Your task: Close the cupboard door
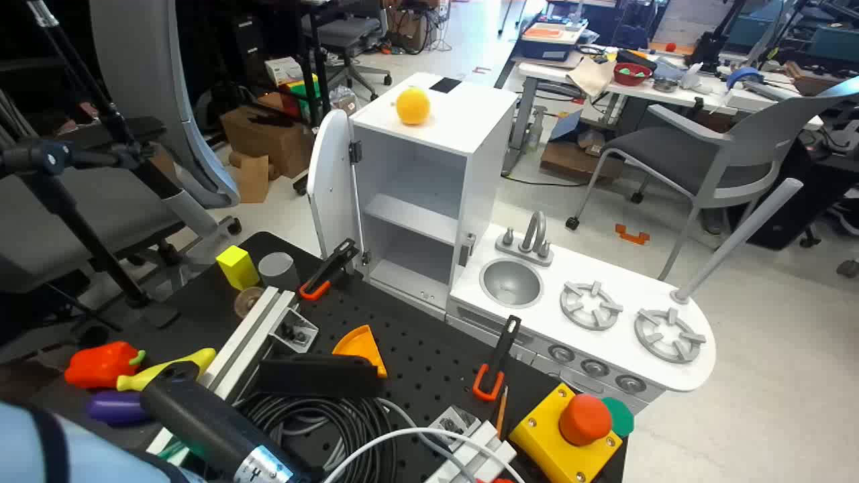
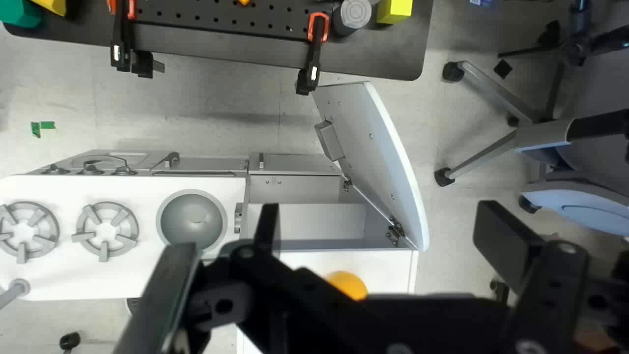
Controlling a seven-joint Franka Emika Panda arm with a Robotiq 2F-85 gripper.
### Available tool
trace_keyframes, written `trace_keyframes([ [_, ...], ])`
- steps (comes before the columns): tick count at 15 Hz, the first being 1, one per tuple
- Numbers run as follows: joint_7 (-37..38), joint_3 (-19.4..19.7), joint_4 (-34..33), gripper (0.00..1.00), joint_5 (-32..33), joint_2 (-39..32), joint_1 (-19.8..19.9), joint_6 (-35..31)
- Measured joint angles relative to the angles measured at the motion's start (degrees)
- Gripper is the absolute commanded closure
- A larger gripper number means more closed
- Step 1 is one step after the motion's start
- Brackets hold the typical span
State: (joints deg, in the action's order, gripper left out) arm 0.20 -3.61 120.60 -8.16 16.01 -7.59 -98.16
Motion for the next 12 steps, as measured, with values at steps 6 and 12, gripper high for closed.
trace_keyframes([
  [6,0.4,0.0,0.0,0.0,0.0,-0.2,0.3,0.0],
  [12,0.4,-0.1,0.4,0.0,-5.0,-3.3,-0.1,3.0],
])
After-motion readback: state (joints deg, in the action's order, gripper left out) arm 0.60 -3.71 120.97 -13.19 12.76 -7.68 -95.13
